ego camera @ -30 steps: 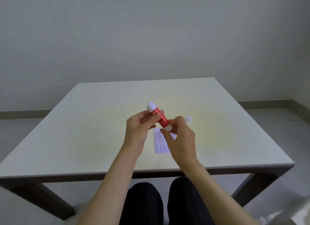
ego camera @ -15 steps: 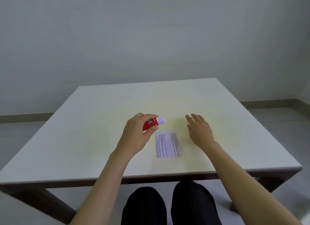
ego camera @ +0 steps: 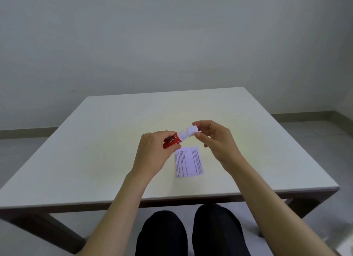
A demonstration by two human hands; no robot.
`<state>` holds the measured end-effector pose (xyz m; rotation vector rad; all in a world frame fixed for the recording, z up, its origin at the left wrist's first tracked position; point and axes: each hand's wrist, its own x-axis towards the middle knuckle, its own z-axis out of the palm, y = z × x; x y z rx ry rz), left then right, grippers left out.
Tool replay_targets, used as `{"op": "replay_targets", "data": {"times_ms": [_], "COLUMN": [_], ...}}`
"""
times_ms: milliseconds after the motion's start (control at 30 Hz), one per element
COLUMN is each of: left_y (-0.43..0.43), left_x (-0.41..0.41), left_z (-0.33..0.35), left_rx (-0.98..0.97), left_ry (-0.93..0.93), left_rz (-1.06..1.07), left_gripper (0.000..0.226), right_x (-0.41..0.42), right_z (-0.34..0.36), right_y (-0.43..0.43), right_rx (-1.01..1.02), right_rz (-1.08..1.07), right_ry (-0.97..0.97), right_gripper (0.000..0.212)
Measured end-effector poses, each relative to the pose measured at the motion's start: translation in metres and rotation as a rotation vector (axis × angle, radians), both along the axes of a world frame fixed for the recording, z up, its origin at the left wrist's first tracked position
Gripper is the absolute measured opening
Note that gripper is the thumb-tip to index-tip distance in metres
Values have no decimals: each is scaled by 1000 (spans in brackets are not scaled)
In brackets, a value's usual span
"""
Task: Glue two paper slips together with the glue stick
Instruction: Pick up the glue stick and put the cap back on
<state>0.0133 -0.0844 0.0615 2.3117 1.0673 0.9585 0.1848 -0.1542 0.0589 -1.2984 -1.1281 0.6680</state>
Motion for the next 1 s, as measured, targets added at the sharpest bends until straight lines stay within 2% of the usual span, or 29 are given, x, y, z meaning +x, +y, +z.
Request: {"op": "replay_targets", "data": {"times_ms": [167, 300, 367, 433, 467, 533, 567, 600, 633, 700, 733, 800, 867, 900, 933, 1000], "left_y": [-1, -4, -6, -7, -8, -10, -11, -12, -11, -9, -7, -5, -6, -8, -8, -5], "left_x": [-2, -2, -2, -1, -1, 1, 1, 2, 2, 1, 1, 1, 2, 3, 3, 1], "left_z": [2, 4, 4, 4, 3, 1, 0, -1, -2, -3, -3, -4, -7, -9, -10, -12], "left_rx": [37, 101, 146, 211, 238, 273, 282, 288, 291, 293, 294, 305, 307, 309, 313, 316], "left_ry": [28, 77, 73, 92, 107, 144, 160, 169, 172, 170, 170, 186, 203, 205, 202, 189], "left_rz": [2, 34, 47, 71, 81, 82, 77, 76, 81, 105, 114, 118, 111, 109, 111, 128], "left_gripper": [26, 23, 25, 26, 26, 26, 25, 25, 26, 27, 28, 28, 27, 27, 27, 28], "right_x": [-3, -7, -9, -13, -16, -19, -21, -22, -21, -19, -19, -21, -24, -25, -25, -24], "right_z": [2, 2, 1, -2, -3, -9, -9, -9, -8, -6, -6, -9, -12, -13, -13, -13], "right_y": [-2, -2, -1, 1, 2, 4, 5, 5, 3, 0, -1, -2, 1, 1, 0, -1], "right_rx": [-9, -11, -16, -59, -84, -182, -227, -246, -222, -152, -129, -145, -230, -257, -239, -162], "right_rz": [4, 0, -16, -42, -68, -127, -162, -176, -154, -24, 32, 10, -106, -151, -156, -53], "right_ry": [-122, -318, -403, -420, -452, -558, -601, -622, -589, -444, -383, -386, -469, -505, -512, -482], "right_gripper": [22, 24, 19, 4, 12, 46, 56, 57, 50, 20, 22, 11, 40, 48, 45, 20]}}
